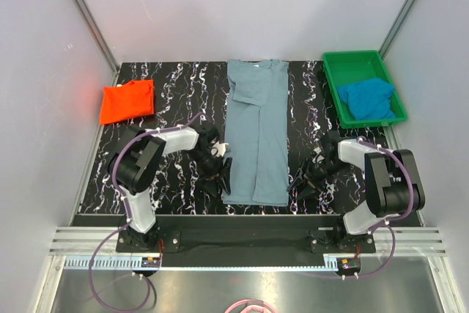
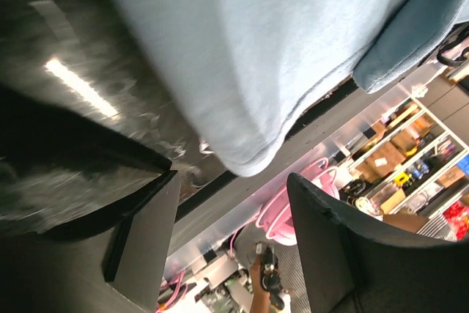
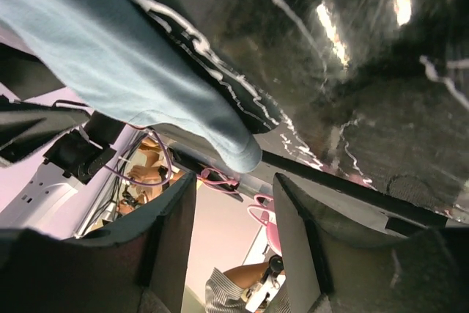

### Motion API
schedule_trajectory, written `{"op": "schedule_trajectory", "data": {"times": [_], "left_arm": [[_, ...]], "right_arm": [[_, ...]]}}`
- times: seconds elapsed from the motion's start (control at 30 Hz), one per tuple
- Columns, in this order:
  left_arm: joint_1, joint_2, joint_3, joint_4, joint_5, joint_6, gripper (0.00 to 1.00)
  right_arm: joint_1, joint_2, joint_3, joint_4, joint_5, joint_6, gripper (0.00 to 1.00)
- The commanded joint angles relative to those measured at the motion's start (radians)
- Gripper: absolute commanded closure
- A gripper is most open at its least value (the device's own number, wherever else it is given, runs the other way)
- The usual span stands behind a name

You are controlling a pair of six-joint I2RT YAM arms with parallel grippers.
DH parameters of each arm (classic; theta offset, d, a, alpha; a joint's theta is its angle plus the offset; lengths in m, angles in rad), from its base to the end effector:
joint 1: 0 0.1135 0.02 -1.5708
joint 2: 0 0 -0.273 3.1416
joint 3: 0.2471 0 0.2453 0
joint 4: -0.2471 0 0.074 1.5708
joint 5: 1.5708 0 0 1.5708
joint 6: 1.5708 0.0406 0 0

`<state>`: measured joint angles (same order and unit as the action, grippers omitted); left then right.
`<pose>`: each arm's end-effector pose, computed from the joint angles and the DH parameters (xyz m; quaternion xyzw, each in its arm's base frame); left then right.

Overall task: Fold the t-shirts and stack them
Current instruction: Fold the tshirt

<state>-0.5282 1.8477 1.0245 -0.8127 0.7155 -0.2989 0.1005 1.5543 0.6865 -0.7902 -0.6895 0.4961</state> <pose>0.2401 -0.1709 0.1380 -0.0958 -0.9313 0.3082 0.1686 0.2022 0.0464 0.1389 -0.1992 -0.9190 -0.3107 0.1384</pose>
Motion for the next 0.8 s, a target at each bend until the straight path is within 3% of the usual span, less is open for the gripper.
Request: {"op": "schedule_trajectory", "data": {"times": [0.0, 0.43, 0.6, 0.63, 0.73, 0.77], "left_arm": [[-0.032, 0.002, 0.045, 0.012, 0.019, -0.022, 0.34], [-0.041, 0.042, 0.060, 0.012, 0.007, -0.016, 0.37], [-0.041, 0.045, 0.057, 0.015, 0.036, -0.016, 0.53], [-0.041, 0.041, 0.049, 0.017, 0.042, -0.016, 0.60], [-0.041, 0.030, 0.034, 0.023, 0.052, -0.019, 0.67], [-0.041, 0.028, 0.032, 0.024, 0.056, -0.019, 0.77]], "right_arm": [[0.022, 0.036, 0.016, 0.019, 0.012, 0.016, 0.47], [0.143, 0.155, 0.082, 0.074, -0.011, 0.056, 0.54], [0.165, 0.152, 0.071, 0.069, -0.031, 0.061, 0.66], [0.166, 0.145, 0.065, 0.069, -0.033, 0.064, 0.67], [0.173, 0.122, 0.048, 0.065, -0.038, 0.062, 0.74], [0.173, 0.116, 0.044, 0.065, -0.039, 0.065, 0.75]]}}
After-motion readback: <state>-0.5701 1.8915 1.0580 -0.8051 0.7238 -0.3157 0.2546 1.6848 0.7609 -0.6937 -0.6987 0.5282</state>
